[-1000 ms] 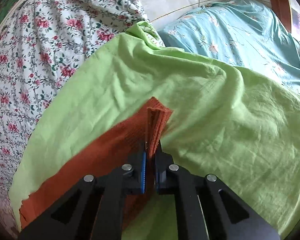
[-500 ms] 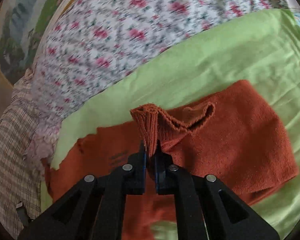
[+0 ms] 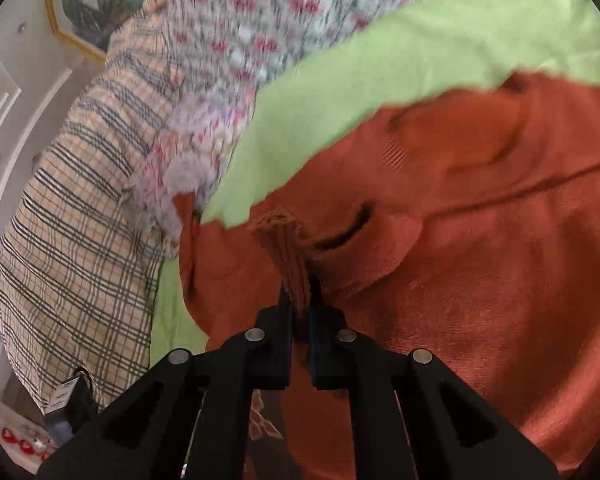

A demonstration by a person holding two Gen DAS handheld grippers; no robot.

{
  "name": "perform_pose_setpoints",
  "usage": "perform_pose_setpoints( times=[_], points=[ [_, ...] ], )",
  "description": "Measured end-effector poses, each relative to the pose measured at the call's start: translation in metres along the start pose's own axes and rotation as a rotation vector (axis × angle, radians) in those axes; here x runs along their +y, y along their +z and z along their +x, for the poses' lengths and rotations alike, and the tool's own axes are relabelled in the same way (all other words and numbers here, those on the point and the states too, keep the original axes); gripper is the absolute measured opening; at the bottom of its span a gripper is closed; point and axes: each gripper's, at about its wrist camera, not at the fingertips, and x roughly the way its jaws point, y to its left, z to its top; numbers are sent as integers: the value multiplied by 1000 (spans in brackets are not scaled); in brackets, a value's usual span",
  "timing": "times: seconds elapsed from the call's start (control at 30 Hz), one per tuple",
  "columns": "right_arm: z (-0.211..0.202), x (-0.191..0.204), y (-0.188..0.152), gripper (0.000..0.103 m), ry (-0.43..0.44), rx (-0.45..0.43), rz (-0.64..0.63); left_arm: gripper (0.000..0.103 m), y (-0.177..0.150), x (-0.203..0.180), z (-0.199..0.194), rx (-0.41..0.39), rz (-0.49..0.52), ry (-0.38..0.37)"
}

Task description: Fold small clothes

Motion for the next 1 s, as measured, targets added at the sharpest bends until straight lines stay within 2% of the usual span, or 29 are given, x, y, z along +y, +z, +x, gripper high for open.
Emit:
perform_pose_setpoints(
  times=[0.1,0.17,0.23,0.3,0.37,0.5,0.6,0.67,0.7,0.73,0.77,0.8,0.83,0.87,1.0],
  points=[
    [29,4,-7,7,33,42,27,100,4,6,7,3,-8,-7],
    [41,4,-10,12,58,61,51,100,12,7,16,6,-9,-17],
    [46,6,-13,18,46,71,65,100,22,5,26,6,-5,-25],
    [42,5,-14,37,70,67,84,100,35,4,37,7,-5,-49],
    [25,2,-19,43,74,35,90,100,49,1,49,14,-11,-82],
    [-16,-1,-30,43,55,-35,93,102,83,1,84,56,-64,-170],
    [-52,-4,-43,43,30,-95,103,102,102,0,98,41,-100,-191],
    [-75,-7,-55,43,11,-134,115,98,109,-2,100,24,-102,-207],
    [-83,-8,-59,43,2,-149,121,85,112,-6,101,14,-88,-211],
    [-92,-9,-64,43,-11,-165,128,63,115,-10,102,11,-75,-213],
    [-102,-12,-69,43,-28,-184,132,51,116,-15,103,9,-55,-200],
    [-109,-13,-72,43,-39,-198,137,18,116,-18,104,9,-35,-193],
    [-114,-13,-74,43,-50,-211,143,12,115,-19,103,10,-31,-208],
    [-120,-15,-76,43,-59,-223,149,12,114,-19,97,-10,-36,-214],
    [-144,-22,-80,43,-111,-260,150,10,117,-11,70,-124,-15,-127]
  ],
)
